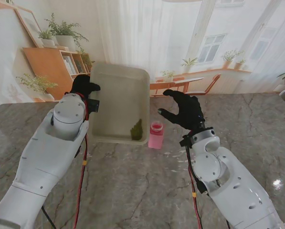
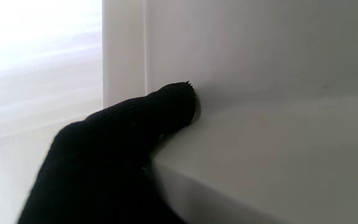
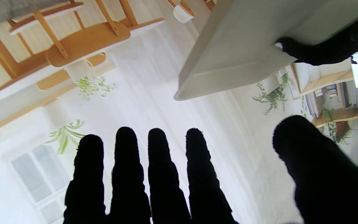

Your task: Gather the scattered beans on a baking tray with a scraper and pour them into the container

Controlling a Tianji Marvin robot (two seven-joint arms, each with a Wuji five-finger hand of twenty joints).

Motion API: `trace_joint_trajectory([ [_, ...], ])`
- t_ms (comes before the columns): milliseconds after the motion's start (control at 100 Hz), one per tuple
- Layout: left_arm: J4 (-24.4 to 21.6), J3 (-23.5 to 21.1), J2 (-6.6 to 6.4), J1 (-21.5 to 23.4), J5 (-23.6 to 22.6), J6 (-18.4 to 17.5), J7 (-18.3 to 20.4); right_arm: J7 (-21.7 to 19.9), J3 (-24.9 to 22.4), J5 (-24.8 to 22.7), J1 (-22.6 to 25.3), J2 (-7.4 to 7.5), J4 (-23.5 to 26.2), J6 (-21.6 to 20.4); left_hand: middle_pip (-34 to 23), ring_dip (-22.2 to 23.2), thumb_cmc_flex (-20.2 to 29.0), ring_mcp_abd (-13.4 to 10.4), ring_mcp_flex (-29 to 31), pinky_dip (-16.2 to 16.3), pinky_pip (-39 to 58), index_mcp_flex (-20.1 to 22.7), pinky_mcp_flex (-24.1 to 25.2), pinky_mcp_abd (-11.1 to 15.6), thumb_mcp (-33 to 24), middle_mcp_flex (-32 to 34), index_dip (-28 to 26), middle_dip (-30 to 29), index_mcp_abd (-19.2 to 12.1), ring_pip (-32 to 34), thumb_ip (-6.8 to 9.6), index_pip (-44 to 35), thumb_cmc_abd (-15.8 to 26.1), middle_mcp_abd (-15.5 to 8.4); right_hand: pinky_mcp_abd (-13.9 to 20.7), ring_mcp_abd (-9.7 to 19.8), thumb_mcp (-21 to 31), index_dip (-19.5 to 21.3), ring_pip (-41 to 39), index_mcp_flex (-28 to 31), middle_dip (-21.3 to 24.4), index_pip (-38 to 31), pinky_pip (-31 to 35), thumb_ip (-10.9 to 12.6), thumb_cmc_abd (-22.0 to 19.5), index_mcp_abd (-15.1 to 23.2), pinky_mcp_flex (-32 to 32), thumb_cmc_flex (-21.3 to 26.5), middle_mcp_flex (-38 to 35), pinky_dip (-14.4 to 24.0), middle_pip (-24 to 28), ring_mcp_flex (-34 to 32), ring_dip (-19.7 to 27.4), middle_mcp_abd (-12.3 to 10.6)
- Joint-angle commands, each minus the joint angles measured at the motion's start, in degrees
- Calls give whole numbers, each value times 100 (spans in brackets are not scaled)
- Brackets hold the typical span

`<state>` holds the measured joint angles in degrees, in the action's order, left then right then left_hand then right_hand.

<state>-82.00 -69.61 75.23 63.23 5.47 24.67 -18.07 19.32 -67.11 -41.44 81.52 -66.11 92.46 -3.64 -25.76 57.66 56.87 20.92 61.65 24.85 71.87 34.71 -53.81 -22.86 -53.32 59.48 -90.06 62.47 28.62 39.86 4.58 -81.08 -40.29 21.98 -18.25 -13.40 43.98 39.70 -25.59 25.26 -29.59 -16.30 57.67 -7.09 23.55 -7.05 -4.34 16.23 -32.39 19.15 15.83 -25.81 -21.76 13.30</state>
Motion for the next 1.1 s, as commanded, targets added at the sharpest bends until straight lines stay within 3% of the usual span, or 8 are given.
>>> trace_joint_trajectory([
  [0, 90, 33, 24, -194, -4, -101, 18, -80, 41, -13, -170, -21, 0, -70, -304, 143, 725, -946, 417, 735, 813, -339, -338, 1354, -733, 133, 11, 136, 1137, 123, 218, 227, 99, -974, -49, 164, -140, -138, 101, 54, 18, -77, -60, 211, -169, 125, -34, 25, -23, 120, -25, -44, -33, -164],
  [390, 1195, 647, 194, -969, -64, -1206, -171, -178, 486, 270, -795, -82, -522, -261, -299, 129, 718, -994, 376, 757, 721, -408, -322, 1418, -659, 91, 11, 130, 1137, 72, 238, 208, 162, -1013, -59, 167, -154, -155, 126, 160, 27, -116, -70, 216, -191, 148, -110, 72, -177, 112, 50, -134, -12, -194],
  [730, 1637, 935, 353, -1401, 35, -1597, -330, -307, 673, 401, -1087, -96, -797, -363, -292, 116, 721, -1008, 364, 783, 663, -436, -315, 1449, -610, 66, 11, 122, 1137, 45, 260, 208, 197, -1028, -67, 168, -161, -181, 161, 201, 57, -123, -89, 219, -183, 152, -161, 80, -210, 98, 28, -184, -1, -193],
  [1090, 1930, 1208, 495, -1568, -45, -2014, -612, -405, 740, 378, -1201, -85, -806, -320, -294, 115, 723, -1028, 347, 812, 617, -461, -304, 1460, -569, 51, 11, 119, 1137, 26, 286, 200, 223, -1038, -76, 166, -150, -198, 177, 212, 63, -127, -101, 219, -176, 145, -198, 74, -229, 90, 14, -209, -6, -200],
])
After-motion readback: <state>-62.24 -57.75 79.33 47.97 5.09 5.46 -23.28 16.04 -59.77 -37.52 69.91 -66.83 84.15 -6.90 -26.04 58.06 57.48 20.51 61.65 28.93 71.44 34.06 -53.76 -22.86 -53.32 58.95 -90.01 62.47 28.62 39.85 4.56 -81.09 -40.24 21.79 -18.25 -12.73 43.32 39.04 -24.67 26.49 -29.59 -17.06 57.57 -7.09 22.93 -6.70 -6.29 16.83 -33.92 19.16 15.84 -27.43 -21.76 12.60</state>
